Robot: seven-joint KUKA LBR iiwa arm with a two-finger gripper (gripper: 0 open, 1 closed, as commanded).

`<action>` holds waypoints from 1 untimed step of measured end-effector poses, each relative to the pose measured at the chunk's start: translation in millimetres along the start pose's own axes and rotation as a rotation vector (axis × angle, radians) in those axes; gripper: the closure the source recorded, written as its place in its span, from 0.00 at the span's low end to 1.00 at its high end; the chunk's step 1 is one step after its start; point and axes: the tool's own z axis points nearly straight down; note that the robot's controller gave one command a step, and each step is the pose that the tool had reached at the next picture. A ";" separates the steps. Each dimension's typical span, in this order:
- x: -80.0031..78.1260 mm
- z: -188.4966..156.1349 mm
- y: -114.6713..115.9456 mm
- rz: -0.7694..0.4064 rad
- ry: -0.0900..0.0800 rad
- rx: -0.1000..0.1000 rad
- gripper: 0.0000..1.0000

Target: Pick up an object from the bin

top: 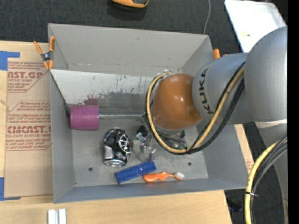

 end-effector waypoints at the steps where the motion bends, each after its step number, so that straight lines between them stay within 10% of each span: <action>1: -0.2 -5.4 0.5 0.000 0.000 0.000 1.00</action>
Offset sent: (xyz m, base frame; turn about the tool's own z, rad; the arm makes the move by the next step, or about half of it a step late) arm -0.0002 0.0005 0.0764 -0.0004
